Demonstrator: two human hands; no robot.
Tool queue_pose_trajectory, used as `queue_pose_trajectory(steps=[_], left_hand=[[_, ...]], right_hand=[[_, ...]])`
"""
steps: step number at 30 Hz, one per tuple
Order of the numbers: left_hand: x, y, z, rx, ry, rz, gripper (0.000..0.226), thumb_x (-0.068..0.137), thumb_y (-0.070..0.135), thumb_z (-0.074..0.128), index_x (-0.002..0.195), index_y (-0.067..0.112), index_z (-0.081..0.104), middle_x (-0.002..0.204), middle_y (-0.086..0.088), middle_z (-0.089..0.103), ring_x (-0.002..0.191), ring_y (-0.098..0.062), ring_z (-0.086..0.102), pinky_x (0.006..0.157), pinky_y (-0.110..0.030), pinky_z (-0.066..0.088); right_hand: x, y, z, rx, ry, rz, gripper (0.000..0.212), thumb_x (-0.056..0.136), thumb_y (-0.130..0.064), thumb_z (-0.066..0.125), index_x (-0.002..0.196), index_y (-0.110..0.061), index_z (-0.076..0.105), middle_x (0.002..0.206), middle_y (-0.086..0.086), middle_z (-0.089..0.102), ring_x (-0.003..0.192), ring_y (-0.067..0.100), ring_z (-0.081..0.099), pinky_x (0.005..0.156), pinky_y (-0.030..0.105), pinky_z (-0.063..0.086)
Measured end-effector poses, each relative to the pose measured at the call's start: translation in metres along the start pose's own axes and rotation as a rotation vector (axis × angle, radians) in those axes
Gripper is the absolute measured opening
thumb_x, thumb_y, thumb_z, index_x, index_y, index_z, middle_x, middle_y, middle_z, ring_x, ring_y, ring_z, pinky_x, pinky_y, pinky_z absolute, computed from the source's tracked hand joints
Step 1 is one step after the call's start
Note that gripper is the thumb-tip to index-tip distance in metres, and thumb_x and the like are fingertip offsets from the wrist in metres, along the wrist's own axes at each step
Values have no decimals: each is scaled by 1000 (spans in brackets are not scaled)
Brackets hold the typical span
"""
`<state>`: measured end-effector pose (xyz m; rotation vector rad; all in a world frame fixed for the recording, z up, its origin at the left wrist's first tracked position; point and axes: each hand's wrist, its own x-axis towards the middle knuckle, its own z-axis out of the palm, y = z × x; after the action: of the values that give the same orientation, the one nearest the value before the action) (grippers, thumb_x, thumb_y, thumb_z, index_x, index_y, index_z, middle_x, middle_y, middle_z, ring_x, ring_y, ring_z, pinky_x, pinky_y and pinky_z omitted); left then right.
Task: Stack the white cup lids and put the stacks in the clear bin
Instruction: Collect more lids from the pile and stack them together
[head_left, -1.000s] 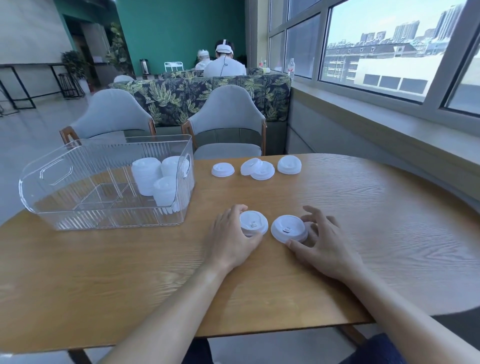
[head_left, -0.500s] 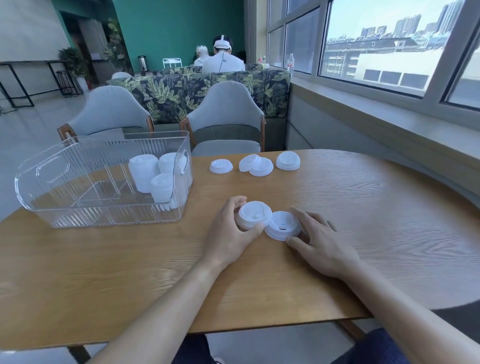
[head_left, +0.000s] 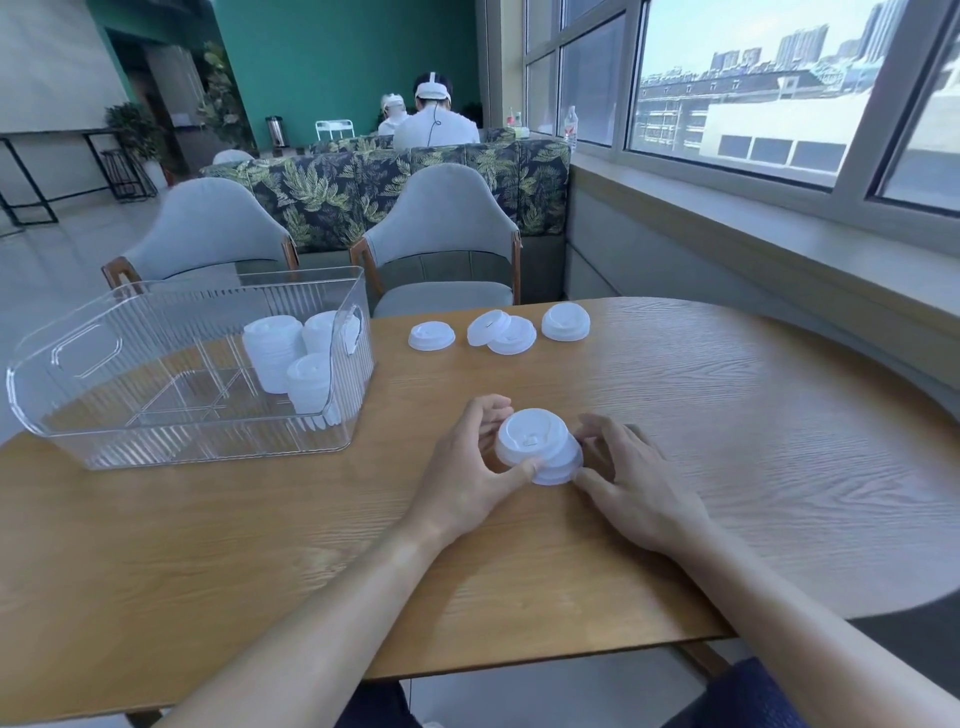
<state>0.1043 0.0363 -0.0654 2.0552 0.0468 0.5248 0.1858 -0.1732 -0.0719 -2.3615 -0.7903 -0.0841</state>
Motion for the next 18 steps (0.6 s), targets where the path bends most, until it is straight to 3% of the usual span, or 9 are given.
queue_pose_trajectory(steps=[3,8,13,18], left_hand=[[2,3,6,-14,-42,2,70,75,32,89,133,30,50,132,9,62,124,1,58,109,-27,47],[5,4,9,-30,-87,-13,75,76,25,90,138,28,47,135,9,61,125,5,55,108,-16,43],[4,3,9,6,-104,-5,75,75,27,90,137,32,47,134,11,61,125,4,56,108,-20,44],[3,2,11,57,-122,6,76,74,29,90,138,32,47,133,11,60,125,5,55,111,-25,44]], right_hand=[[0,4,0,110,27,21,55,88,-42,45,141,-29,43,133,-16,56,130,6,39,110,37,37],[0,2,0,145,78,-7,42,103,-30,42,144,-30,47,135,-15,56,130,4,39,111,34,34],[-1,-2,1,92,49,-22,48,103,-52,31,145,-36,47,134,-22,55,131,2,38,112,33,33],[0,-1,3,4,37,-27,45,103,-49,35,145,-36,48,137,-20,56,133,4,36,113,36,32]])
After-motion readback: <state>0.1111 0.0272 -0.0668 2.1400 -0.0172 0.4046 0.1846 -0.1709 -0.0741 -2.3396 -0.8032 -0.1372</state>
